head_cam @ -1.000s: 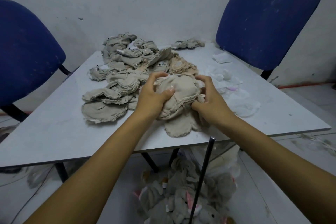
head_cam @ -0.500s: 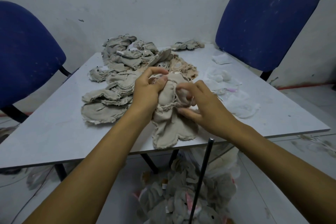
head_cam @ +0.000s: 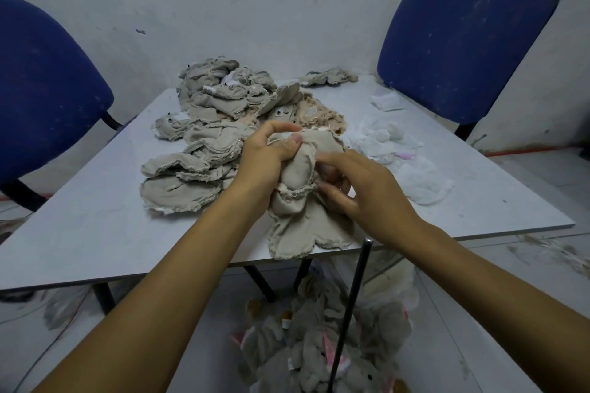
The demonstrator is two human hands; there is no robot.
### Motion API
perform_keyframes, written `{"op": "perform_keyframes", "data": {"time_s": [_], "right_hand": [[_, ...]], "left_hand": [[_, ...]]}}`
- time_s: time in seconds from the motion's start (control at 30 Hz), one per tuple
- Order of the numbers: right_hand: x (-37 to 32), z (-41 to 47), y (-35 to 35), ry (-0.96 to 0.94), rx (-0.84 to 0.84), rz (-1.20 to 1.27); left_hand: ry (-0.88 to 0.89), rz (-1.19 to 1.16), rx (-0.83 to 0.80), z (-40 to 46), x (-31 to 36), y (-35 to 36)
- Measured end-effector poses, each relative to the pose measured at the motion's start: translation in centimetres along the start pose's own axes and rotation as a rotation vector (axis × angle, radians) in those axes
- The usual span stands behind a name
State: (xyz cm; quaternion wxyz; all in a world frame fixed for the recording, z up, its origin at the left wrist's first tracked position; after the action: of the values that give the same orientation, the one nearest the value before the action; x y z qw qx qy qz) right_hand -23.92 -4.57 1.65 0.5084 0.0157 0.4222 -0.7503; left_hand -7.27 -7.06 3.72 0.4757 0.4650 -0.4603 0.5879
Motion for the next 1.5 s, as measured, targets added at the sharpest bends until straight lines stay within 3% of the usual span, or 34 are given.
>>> {"op": "perform_keyframes", "data": {"time_s": [0.13, 0.27, 0.33, 0.43, 0.47, 0.53, 0.63, 0.73, 0.87, 0.93, 1.13, 1.27, 1.37, 1.43, 1.5], "right_hand": [[-0.2, -0.5, 0.8, -0.123, -0.112, -0.077], [0.4, -0.5, 1.9, -0.101, -0.274, -0.171], [0.8, -0.4, 1.9, -0.08, -0.333, -0.278], [1.1, 0.0, 1.2, 0.086, -0.334, -0.223], [1.2, 0.2, 0.9, 0.133, -0.318, -0.17], [1.5, 0.9, 0.1, 0.202, -0.261, -0.1], [2.0, 1.4, -0.5, 0.344, -0.216, 0.009], [2.1, 1.0, -0.3, 0.432, -0.285, 0.138], [2.1, 0.5, -0.1, 0.42, -0.549, 0.009], [2.0, 0.4, -0.1, 0.387, -0.6, -0.031], [2.2, 0.4, -1.1, 0.318, -0.291, 0.165], [1.9, 0.5, -0.9, 0.383, -0.15, 0.394], [1.0, 0.0, -1.3, 0.364, -0.31, 0.488], [0.5, -0.4, -1.8, 0.358, -0.519, 0.367], [0.4, -0.7, -2.6, 0.332, -0.598, 0.202]], "left_hand": [[-0.061, 0.01, 0.102, 0.6, -0.1, -0.6], [-0.075, 0.043, 0.057, 0.6, -0.5, -0.2], [-0.043, 0.171, 0.089, 0.5, -0.9, 0.1], [0.345, 0.838, 0.198, -0.1, 0.1, 0.1], [0.526, 0.928, 0.152, -0.3, 0.5, 0.3], [0.687, 0.9, -0.133, -1.0, 0.8, 0.9], [0.538, 0.907, -0.41, -1.5, -0.4, 1.9], [0.477, 0.918, -0.392, -1.3, -1.1, 2.0], [0.497, 1.012, -0.356, -1.1, -1.1, 1.6], [0.467, 1.013, -0.386, -1.5, -1.3, 1.9], [0.307, 0.86, -0.514, -1.8, -0.9, 1.8], [0.34, 0.979, -0.584, -1.8, -0.4, 1.8], [0.423, 1.004, -0.568, -1.6, -0.1, 1.2], [0.459, 0.975, -0.562, -2.0, -0.1, 1.1], [0.513, 0.969, -0.561, -2.9, 0.0, 1.4]]}}
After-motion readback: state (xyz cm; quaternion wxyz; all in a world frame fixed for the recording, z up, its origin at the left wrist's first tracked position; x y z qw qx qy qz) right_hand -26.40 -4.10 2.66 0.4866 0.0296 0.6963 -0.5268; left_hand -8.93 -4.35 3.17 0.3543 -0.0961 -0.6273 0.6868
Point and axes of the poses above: each hand's wrist, its own z-axis towards the middle knuckle, its own y-axis out of the palm, x = y × z, the point moved 3 cm from there along z, towards the middle knuckle, and after that the axes turned 10 degrees about z, right-handed, at the moved point
